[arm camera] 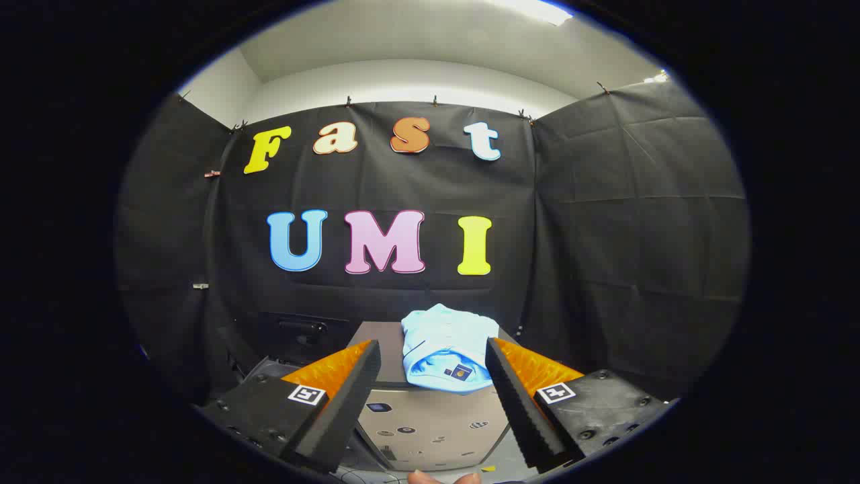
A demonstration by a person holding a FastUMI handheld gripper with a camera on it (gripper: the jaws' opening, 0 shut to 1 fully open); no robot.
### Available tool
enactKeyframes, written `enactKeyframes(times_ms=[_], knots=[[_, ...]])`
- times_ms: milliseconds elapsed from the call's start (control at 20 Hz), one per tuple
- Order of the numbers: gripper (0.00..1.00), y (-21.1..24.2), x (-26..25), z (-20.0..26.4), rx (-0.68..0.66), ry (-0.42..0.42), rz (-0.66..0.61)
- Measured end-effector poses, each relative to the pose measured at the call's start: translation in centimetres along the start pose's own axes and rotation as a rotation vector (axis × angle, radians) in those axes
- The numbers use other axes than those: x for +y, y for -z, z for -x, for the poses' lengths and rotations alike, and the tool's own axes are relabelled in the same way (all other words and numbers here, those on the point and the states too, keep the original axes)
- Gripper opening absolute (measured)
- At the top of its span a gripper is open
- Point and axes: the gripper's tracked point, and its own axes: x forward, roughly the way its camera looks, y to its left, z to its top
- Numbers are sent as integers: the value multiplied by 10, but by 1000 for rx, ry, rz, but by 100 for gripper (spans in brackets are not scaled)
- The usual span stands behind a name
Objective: Put the clothes into the washing machine and then close the washing machine lid.
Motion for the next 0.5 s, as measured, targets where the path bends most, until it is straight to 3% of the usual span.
enactKeyframes(times_ms=[500], knots=[[98,0,5,0,-1,-6,8]])
